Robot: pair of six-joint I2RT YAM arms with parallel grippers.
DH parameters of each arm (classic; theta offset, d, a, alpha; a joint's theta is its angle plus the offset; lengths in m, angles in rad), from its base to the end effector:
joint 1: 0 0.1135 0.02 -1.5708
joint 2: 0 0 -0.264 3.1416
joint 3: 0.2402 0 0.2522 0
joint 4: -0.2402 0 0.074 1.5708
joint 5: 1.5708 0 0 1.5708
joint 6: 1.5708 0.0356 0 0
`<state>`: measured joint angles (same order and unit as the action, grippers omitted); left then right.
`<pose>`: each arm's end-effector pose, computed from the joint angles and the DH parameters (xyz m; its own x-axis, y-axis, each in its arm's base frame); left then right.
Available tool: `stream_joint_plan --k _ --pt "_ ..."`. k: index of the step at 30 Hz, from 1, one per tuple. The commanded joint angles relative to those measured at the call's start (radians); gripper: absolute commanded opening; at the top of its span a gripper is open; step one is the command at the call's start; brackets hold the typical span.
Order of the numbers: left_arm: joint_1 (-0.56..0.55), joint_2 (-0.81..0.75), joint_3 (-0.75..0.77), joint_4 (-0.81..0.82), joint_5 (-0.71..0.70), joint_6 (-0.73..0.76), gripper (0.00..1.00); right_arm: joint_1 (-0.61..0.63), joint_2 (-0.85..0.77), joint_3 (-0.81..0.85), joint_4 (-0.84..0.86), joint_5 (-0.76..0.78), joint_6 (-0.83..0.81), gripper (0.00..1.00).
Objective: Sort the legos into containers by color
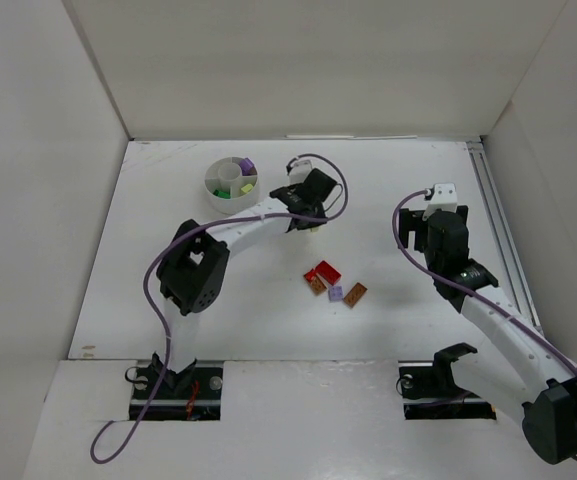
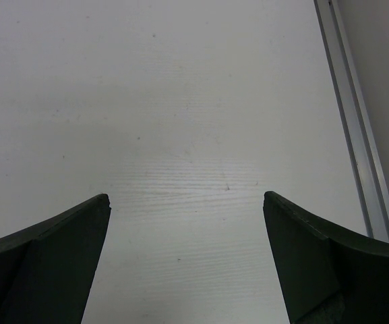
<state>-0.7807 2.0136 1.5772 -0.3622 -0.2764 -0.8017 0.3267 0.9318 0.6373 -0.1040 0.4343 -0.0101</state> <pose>0.3308 -0.3140 0.2253 -0.7433 -0.2367 -0.6257 0.0111 0.9308 -0.3654 0.2059 0.0540 0.2705 -0.3683 -0.1344 -0.9199 0.0725 0.9823 -0.1726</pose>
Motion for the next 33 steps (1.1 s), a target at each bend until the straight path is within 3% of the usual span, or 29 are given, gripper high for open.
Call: stream_joint_plan --k 1,12,15,17,21,26,30,33 --pt "0.092 -0.137 0.015 -0.009 -0.128 0.045 0.03 -0.006 -0.002 -0.013 0.044 0.007 0.002 1.00" --pt "0.325 -0.227 -0.017 0.041 -0.174 0.082 0.06 -0.006 0.056 -0.004 0.053 0.032 -0.025 1.00" --pt "0.325 -0.236 -0.045 0.162 -0.141 0.267 0.06 -0.006 0.076 -0.004 0.064 0.032 -0.034 1.00" --pt "0.325 -0.255 -0.101 0.238 0.019 0.539 0.05 -0.006 0.085 0.005 0.075 0.021 -0.054 1.00" --pt "0.334 -0.289 -0.169 0.348 0.150 0.819 0.01 -0.006 0.134 0.016 0.087 -0.003 -0.073 1.00" --pt "0.365 -0.291 -0.152 0.335 0.160 0.933 0.00 -0.006 0.188 0.038 0.096 -0.045 -0.091 1.00" --pt "0.376 -0.291 -0.166 0.335 0.261 1.045 0.00 -0.006 0.210 0.048 0.096 -0.066 -0.102 1.00" --pt "0.385 -0.300 -0.166 0.315 0.322 1.145 0.08 -0.006 0.231 0.059 0.096 -0.075 -0.102 1.00"
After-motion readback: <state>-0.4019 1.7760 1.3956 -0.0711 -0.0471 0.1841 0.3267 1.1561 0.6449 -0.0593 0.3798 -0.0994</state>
